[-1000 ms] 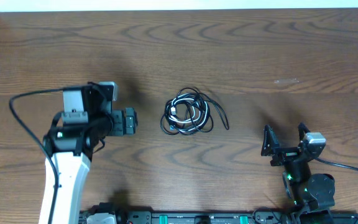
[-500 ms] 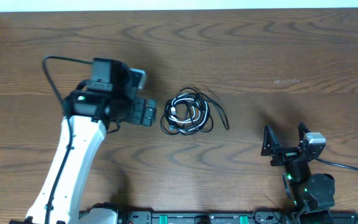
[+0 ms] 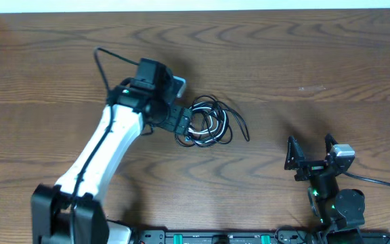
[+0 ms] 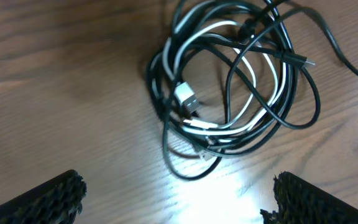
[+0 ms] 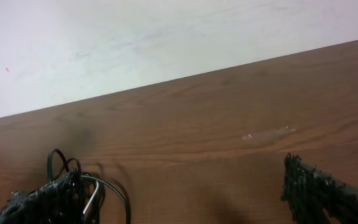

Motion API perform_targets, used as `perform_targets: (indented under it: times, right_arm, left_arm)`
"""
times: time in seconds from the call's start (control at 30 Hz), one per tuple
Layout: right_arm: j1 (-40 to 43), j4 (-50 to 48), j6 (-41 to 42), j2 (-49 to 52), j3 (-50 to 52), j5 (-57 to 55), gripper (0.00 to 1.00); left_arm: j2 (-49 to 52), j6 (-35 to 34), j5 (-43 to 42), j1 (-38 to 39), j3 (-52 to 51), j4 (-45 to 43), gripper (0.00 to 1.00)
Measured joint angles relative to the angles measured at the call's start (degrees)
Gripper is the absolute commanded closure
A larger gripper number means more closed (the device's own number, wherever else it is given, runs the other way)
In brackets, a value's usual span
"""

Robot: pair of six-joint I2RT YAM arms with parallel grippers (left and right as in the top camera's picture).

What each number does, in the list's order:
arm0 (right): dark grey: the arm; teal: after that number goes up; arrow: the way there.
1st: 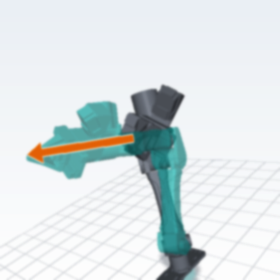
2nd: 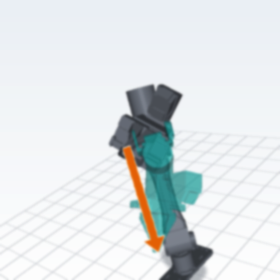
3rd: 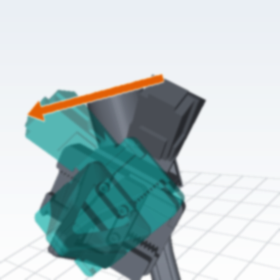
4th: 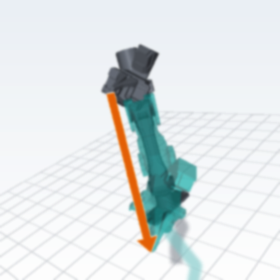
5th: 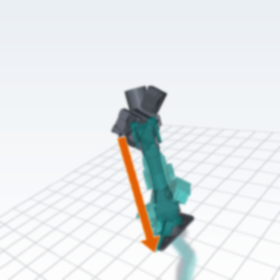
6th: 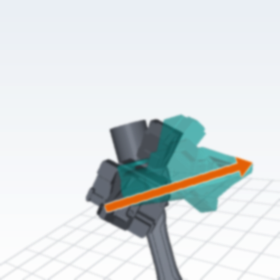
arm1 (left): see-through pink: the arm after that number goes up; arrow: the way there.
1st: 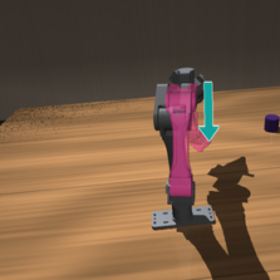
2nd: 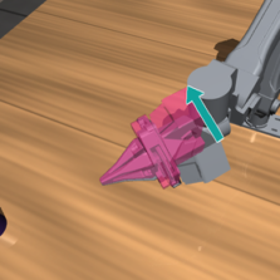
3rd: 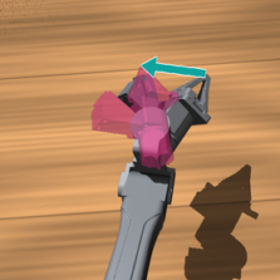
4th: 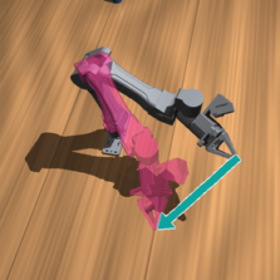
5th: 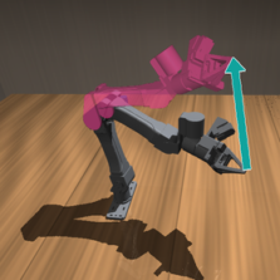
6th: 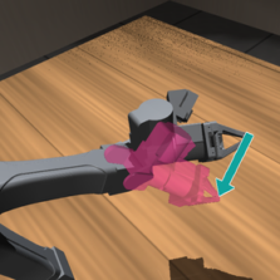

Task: Untangle cables
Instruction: 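Move the left gripper forward over the tangled black and white cables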

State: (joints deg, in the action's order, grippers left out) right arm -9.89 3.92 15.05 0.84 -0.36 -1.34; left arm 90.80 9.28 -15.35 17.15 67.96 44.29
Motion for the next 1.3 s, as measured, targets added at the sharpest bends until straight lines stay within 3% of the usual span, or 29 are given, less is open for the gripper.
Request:
perform_targets:
  times: [0.3, 1.3]
  right_arm:
    - [0.00, 0.00, 0.00, 0.00, 0.00, 0.02, 0.01]
    - [0.00, 0.00, 0.00, 0.00, 0.00, 0.02, 0.01]
  left_arm:
    - [5.88, 0.02, 0.00, 1.75, 0.00, -4.17, 0.03]
    - [8.22, 1.27, -1.05, 1.79, 0.00, -5.62, 0.02]
